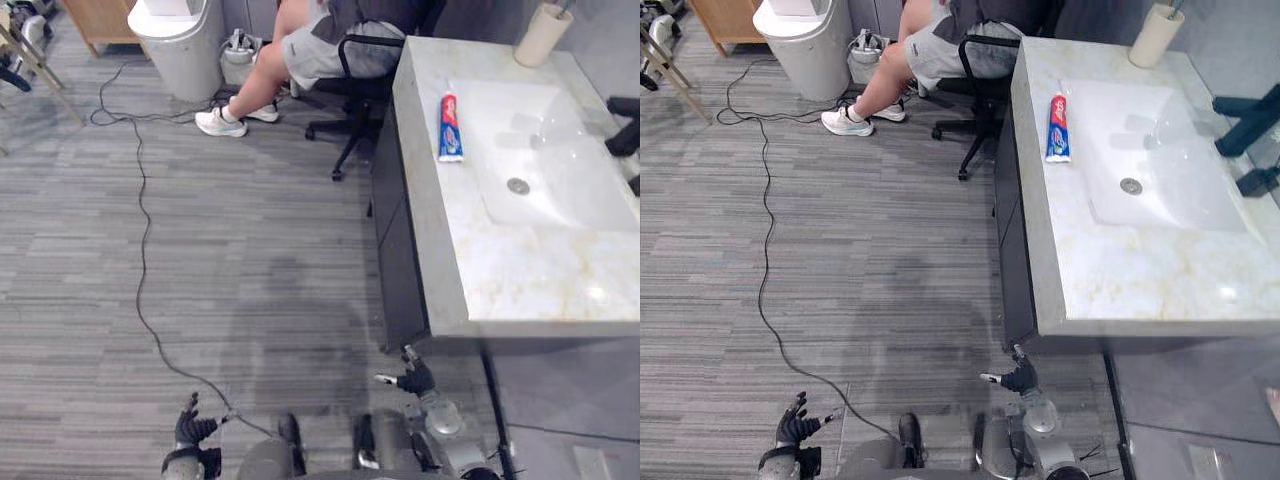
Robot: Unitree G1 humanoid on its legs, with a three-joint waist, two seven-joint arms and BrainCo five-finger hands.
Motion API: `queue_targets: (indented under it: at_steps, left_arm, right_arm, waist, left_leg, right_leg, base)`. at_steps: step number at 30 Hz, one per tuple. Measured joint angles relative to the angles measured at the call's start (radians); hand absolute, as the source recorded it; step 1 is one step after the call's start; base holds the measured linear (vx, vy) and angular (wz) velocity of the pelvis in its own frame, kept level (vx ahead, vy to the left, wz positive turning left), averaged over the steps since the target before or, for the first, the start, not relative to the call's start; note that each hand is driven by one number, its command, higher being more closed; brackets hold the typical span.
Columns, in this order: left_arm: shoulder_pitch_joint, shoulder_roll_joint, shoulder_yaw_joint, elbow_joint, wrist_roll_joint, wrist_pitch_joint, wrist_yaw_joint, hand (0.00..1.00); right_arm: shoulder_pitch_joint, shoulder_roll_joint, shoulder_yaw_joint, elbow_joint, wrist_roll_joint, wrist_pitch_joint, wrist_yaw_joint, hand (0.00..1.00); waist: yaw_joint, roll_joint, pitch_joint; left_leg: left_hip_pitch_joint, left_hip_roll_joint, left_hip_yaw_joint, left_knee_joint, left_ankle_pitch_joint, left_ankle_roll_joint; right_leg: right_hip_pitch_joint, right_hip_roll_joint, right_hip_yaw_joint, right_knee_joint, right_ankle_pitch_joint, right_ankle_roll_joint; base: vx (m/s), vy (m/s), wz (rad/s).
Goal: Organize washtable
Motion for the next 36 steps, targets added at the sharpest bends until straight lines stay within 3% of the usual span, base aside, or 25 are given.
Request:
queue_targets:
  at_steps: [1,2,3,4,5,6,8,9,11,13,15,17,18,19,20,21,22,23,24,25,26,29,31,32,36]
  left_arm:
    - [0.000,-0.003,-0.005,0.000,0.000,0.000,-0.001,0.00]
    - [-0.002,-0.012,-0.004,0.000,0.001,0.000,-0.001,0.00]
    - [0.005,-0.027,-0.002,-0.008,0.001,-0.001,-0.001,0.00]
    - [0.005,-0.041,0.003,-0.012,0.001,-0.001,-0.001,0.00]
    - [0.007,-0.049,0.011,-0.012,0.001,0.000,-0.001,0.00]
    - [0.026,-0.077,0.021,-0.033,0.001,0.003,0.000,0.00]
    - [0.056,-0.109,0.017,-0.076,0.001,0.003,-0.001,0.00]
    - [0.062,-0.129,0.014,-0.096,0.001,0.002,-0.002,0.00]
    - [0.058,-0.131,0.014,-0.132,0.001,0.000,-0.002,0.00]
    - [0.066,-0.128,0.010,-0.165,0.001,-0.002,-0.002,0.00]
    - [0.075,-0.131,0.000,-0.172,0.001,-0.002,-0.002,0.00]
    - [0.082,-0.137,-0.015,-0.178,0.000,-0.002,-0.001,0.00]
    - [0.095,-0.148,-0.028,-0.180,-0.001,-0.002,0.000,0.00]
    - [0.099,-0.145,-0.026,-0.186,-0.008,-0.001,0.001,0.00]
    - [0.103,-0.125,-0.028,-0.208,-0.011,-0.001,0.003,0.00]
    - [0.107,-0.103,-0.028,-0.225,-0.011,-0.001,0.001,0.00]
    - [0.107,-0.099,-0.028,-0.232,-0.011,0.000,0.001,0.00]
    - [0.099,-0.101,-0.028,-0.243,-0.010,0.000,0.001,0.00]
    - [0.094,-0.104,-0.029,-0.244,-0.010,0.000,0.001,0.00]
    - [0.081,-0.101,-0.038,-0.244,-0.009,0.000,0.002,0.00]
    - [0.074,-0.101,-0.040,-0.243,-0.009,0.000,0.003,0.00]
    - [0.024,-0.080,-0.036,-0.179,-0.012,0.000,0.000,0.00]
    - [-0.004,-0.059,-0.035,-0.118,-0.014,0.002,0.000,0.00]
    - [-0.017,-0.043,-0.037,-0.077,-0.019,0.010,-0.003,0.00]
    - [-0.020,-0.090,-0.036,-0.054,-0.017,0.022,-0.017,0.00]
  right_arm:
    - [0.011,-0.001,0.001,-0.004,0.000,0.000,0.000,0.00]
    - [0.023,-0.006,0.000,-0.013,-0.001,0.000,0.000,0.00]
    - [0.042,-0.009,0.000,-0.033,-0.002,0.002,0.000,0.00]
    - [0.063,0.009,0.018,-0.082,-0.004,0.004,-0.005,0.00]
    - [0.067,0.021,0.025,-0.092,-0.006,0.004,0.000,0.00]
    - [0.073,0.036,0.051,-0.113,-0.010,0.004,-0.003,0.00]
    - [0.106,0.061,0.043,-0.108,0.001,0.017,-0.010,0.00]
    - [0.133,0.052,0.037,-0.110,0.000,0.025,-0.012,0.00]
    - [0.145,0.057,0.011,-0.119,0.001,0.030,-0.026,0.00]
    - [0.166,0.054,-0.022,-0.153,0.000,0.030,-0.027,0.00]
    - [0.172,0.043,-0.054,-0.199,-0.001,0.025,-0.028,0.00]
    - [0.178,0.027,-0.061,-0.214,-0.002,0.024,-0.028,0.00]
    - [0.184,0.012,-0.070,-0.208,-0.003,0.028,-0.027,0.00]
    - [0.185,0.021,-0.069,-0.202,-0.003,0.029,-0.026,0.00]
    - [0.192,0.047,-0.066,-0.203,-0.003,0.027,-0.024,0.00]
    - [0.197,0.070,-0.061,-0.203,-0.006,0.027,-0.024,0.00]
    - [0.203,0.074,-0.060,-0.203,-0.009,0.027,-0.024,0.00]
    - [0.202,0.076,-0.061,-0.204,-0.023,0.027,-0.024,0.00]
    - [0.198,0.077,-0.061,-0.205,-0.030,0.026,-0.024,0.00]
    - [0.184,0.084,-0.062,-0.197,-0.038,0.024,-0.023,0.00]
    - [0.178,0.084,-0.064,-0.183,-0.040,0.024,-0.022,0.00]
    - [0.141,0.081,-0.093,-0.072,-0.040,0.025,-0.021,0.00]
    - [0.106,0.070,-0.094,-0.008,-0.040,0.027,-0.020,0.00]
    - [0.102,0.064,-0.103,0.017,-0.039,0.027,-0.020,0.00]
    - [0.134,0.013,-0.177,0.066,-0.032,0.026,-0.020,0.00]
  waist:
    - [-0.011,-0.007,-0.007]
    - [-0.017,-0.010,-0.019]
    - [-0.018,0.021,-0.035]
    - [-0.023,0.046,-0.032]
    - [-0.024,0.052,-0.028]
    - [-0.016,0.074,-0.018]
    - [0.011,0.076,-0.015]
    - [0.024,0.076,-0.014]
    - [0.027,0.058,-0.007]
    - [0.037,0.037,-0.015]
    - [0.053,0.014,-0.032]
    - [0.076,0.021,-0.044]
    - [0.091,0.022,-0.066]
    - [0.092,0.003,-0.079]
    - [0.090,-0.019,-0.094]
    - [0.088,-0.048,-0.112]
    - [0.085,-0.056,-0.117]
    - [0.085,-0.063,-0.122]
    - [0.086,-0.063,-0.122]
    - [0.085,-0.060,-0.121]
    - [0.083,-0.056,-0.120]
    - [0.072,-0.042,-0.119]
    - [0.059,-0.036,-0.118]
    - [0.057,-0.042,-0.119]
    - [0.049,0.041,-0.099]
  left_leg:
    - [0.024,-0.005,-0.027,0.013,-0.024,-0.020]
    - [0.035,0.004,-0.044,0.026,-0.039,-0.028]
    - [0.041,0.031,-0.047,0.056,-0.056,-0.054]
    - [-0.035,0.073,-0.039,0.237,-0.081,-0.094]
    - [-0.073,0.094,-0.035,0.349,-0.082,-0.098]
    - [-0.163,0.168,-0.022,0.649,-0.073,-0.124]
    - [-0.195,0.206,0.027,0.808,-0.086,-0.104]
    - [-0.232,0.212,0.057,0.827,-0.096,-0.087]
    - [-0.290,0.222,0.078,0.761,-0.114,-0.054]
    - [-0.348,0.204,0.066,0.606,-0.111,-0.059]
    - [-0.402,0.137,-0.046,0.339,-0.056,-0.102]
    - [-0.425,0.127,-0.123,0.211,-0.024,-0.142]
    - [-0.438,0.120,-0.144,0.247,0.066,-0.190]
    - [-0.446,0.101,-0.143,0.278,0.078,-0.187]
    - [-0.455,0.087,-0.129,0.345,0.068,-0.159]
    - [-0.442,0.086,-0.076,0.396,0.019,-0.089]
    - [-0.428,0.089,-0.056,0.411,0.001,-0.076]
    - [-0.371,0.106,0.019,0.419,-0.029,-0.041]
    - [-0.339,0.114,0.055,0.405,-0.039,-0.028]
    - [-0.246,0.120,0.150,0.334,-0.042,-0.022]
    - [-0.206,0.120,0.184,0.299,-0.041,-0.021]
    - [-0.088,0.126,0.285,0.219,-0.039,-0.017]
    - [-0.062,0.126,0.322,0.188,-0.039,-0.018]
    - [-0.049,0.100,0.324,0.182,-0.038,-0.018]
    - [-0.024,0.144,0.285,0.276,-0.037,-0.022]
  right_leg:
    - [0.008,-0.002,0.018,0.022,0.090,-0.025]
    - [0.010,0.000,0.017,0.049,0.096,-0.053]
    - [0.014,0.012,-0.007,0.068,0.055,-0.053]
    - [0.041,0.037,-0.024,0.066,0.021,-0.071]
    - [0.063,0.049,-0.025,0.060,0.013,-0.081]
    - [0.157,0.101,-0.001,0.016,-0.006,-0.108]
    - [0.238,0.125,0.061,-0.017,-0.027,-0.139]
    - [0.283,0.121,0.107,-0.038,-0.038,-0.137]
    - [0.340,0.107,0.179,-0.065,-0.068,-0.132]
    - [0.378,0.074,0.246,-0.078,-0.097,-0.103]
    - [0.411,0.008,0.346,-0.083,-0.152,-0.044]
    - [0.425,-0.020,0.417,-0.082,-0.197,0.005]
    - [0.436,-0.043,0.476,-0.084,-0.224,0.036]
    - [0.436,-0.064,0.495,-0.086,-0.222,0.039]
    - [0.429,-0.079,0.526,-0.062,-0.205,0.052]
    - [0.400,-0.089,0.546,0.000,-0.178,0.055]
    - [0.388,-0.092,0.548,0.029,-0.160,0.063]
    - [0.351,-0.096,0.539,0.123,-0.107,0.095]
    - [0.321,-0.097,0.525,0.180,-0.088,0.121]
    - [0.216,-0.108,0.423,0.323,-0.084,0.133]
    - [0.182,-0.114,0.347,0.357,-0.088,0.126]
    - [0.139,-0.107,0.010,0.312,-0.129,0.056]
    - [0.119,-0.075,-0.158,0.196,-0.110,0.020]
    - [0.124,-0.045,-0.207,0.066,-0.053,-0.066]
    - [0.205,0.018,-0.142,-0.021,-0.029,-0.064]
  base:
    - [0.47,-0.167,0.81]
    - [0.44,-0.156,0.59]
    - [0.57,-0.184,0.38]
    - [0.57,-0.189,0.18]
    - [0.78,-0.222,-0.17]
    - [0.44,-0.119,-0.40]
    - [0.50,-0.020,-1.05]
    - [0.54,0.069,-1.24]
    - [0.45,0.174,-1.05]
    - [0.40,0.261,-1.03]
    - [0.41,0.382,-1.09]
    - [0.46,0.518,-1.30]
    - [0.50,0.574,-1.37]
    - [0.52,0.565,-1.27]
    - [0.49,0.517,-1.09]
    - [0.47,0.489,-1.09]
    - [0.52,0.499,-1.21]
    - [0.41,0.375,-1.07]
    - [0.43,0.388,-1.78]
    - [0.26,0.252,-1.57]
    - [0.23,0.223,-1.56]
    - [0.21,0.120,-1.01]
    - [0.17,0.015,-0.92]
    - [0.17,-0.023,-0.78]
    - [0.21,-0.043,-0.64]
